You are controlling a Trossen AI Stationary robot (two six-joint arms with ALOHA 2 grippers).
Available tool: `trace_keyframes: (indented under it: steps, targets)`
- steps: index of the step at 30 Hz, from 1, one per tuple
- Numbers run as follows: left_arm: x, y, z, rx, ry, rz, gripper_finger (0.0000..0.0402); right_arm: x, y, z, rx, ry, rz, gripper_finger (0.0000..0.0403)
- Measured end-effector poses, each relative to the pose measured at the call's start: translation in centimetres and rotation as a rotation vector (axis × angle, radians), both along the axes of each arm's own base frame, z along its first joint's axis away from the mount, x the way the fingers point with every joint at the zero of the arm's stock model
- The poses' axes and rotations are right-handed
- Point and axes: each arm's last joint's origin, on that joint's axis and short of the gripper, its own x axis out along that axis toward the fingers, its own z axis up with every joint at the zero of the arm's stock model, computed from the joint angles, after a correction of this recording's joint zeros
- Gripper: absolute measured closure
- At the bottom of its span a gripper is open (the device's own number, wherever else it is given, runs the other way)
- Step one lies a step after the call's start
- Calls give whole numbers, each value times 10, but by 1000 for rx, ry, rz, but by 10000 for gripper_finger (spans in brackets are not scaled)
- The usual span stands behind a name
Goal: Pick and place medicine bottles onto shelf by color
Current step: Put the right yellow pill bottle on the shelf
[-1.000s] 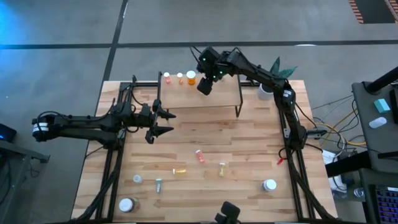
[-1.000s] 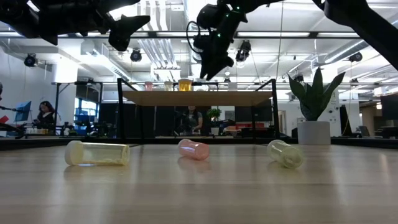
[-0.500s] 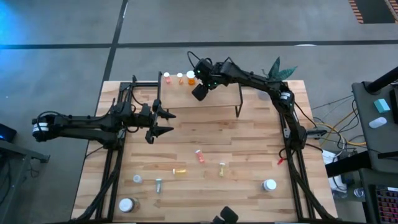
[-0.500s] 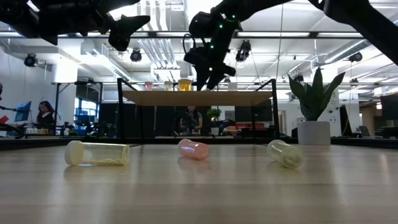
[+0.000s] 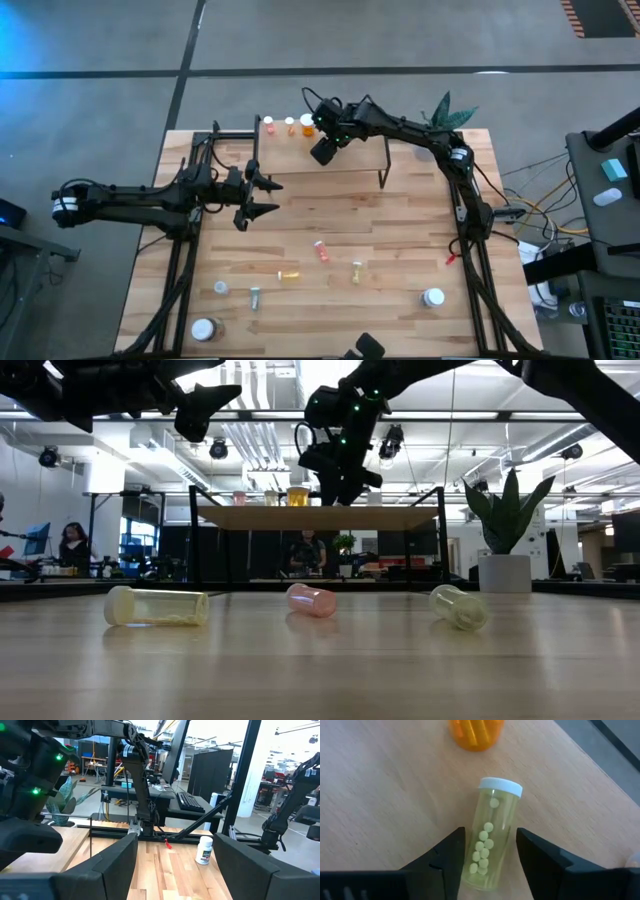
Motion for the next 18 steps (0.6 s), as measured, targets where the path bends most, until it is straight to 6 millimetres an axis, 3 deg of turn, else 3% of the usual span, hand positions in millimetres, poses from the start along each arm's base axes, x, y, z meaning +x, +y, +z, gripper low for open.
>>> trace_keyframes:
  steps: [9, 18]
  targets:
    - [0, 0, 0, 0, 0, 0, 157, -3, 1, 5, 1, 28, 20, 311]
    - [0, 0, 0, 0, 0, 1, 157, -10, 12, 26, -29, -11, 34, 301]
